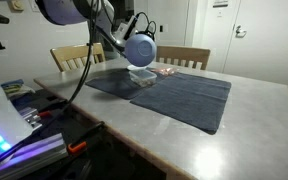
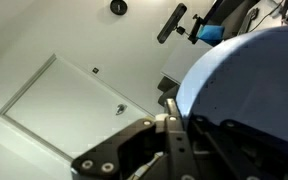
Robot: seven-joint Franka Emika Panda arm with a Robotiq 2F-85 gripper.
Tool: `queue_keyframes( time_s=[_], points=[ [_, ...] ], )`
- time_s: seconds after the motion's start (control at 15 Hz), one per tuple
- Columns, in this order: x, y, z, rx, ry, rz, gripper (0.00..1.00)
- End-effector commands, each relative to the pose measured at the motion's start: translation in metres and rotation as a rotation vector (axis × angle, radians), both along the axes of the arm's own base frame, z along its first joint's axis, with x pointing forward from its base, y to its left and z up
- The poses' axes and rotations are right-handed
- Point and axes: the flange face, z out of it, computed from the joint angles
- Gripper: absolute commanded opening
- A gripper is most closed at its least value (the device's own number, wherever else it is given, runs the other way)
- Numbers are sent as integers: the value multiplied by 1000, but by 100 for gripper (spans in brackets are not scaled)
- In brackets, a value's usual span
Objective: Pour the contents from the blue bowl into the clear bowl
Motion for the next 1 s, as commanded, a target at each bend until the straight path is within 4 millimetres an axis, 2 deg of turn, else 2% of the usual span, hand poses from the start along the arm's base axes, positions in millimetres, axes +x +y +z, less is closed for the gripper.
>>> queue_keyframes(
  time_s=[0.0, 0.4, 0.73, 0.93],
  points=[
    [-1, 5, -5, -15, 43, -3, 1],
    [-1, 8, -8, -19, 59, 9, 1],
    [2, 2, 3, 10, 21, -10, 1],
    [6, -1, 17, 52, -31, -31, 1]
  ],
)
